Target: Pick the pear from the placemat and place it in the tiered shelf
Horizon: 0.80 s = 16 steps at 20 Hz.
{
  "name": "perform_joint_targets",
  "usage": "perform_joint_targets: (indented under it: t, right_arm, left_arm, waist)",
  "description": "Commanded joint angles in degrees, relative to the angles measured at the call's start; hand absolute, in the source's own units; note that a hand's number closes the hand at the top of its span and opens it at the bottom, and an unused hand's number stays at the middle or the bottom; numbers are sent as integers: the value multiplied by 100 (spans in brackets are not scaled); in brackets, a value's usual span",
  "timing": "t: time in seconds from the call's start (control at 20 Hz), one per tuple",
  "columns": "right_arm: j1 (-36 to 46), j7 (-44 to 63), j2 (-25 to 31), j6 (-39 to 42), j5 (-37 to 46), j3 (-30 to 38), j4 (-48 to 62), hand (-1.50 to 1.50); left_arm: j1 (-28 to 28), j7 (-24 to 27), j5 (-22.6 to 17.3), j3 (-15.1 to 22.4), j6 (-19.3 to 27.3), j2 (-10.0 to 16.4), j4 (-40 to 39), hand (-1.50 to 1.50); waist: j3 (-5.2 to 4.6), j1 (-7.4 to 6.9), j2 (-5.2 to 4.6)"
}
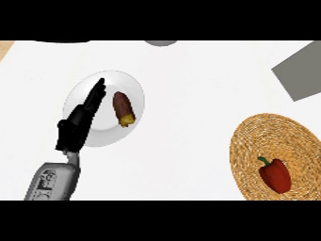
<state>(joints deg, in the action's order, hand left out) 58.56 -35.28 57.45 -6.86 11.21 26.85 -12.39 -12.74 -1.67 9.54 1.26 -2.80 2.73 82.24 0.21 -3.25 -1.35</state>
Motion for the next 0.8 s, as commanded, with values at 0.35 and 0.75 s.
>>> perform_joint_targets:
  t: [0.35, 0.75]
  right_arm:
    - [165, 278, 413, 1391, -501, 467, 298, -150]
    - [389, 694, 504, 1724, -847, 799, 407, -150]
  left_arm:
    - [60, 52, 23, -42, 48, 6, -31, 0]
    - [243, -139, 19, 87, -40, 11, 343, 0]
  waist:
    - [2, 89, 20]
    - [3, 17, 36]
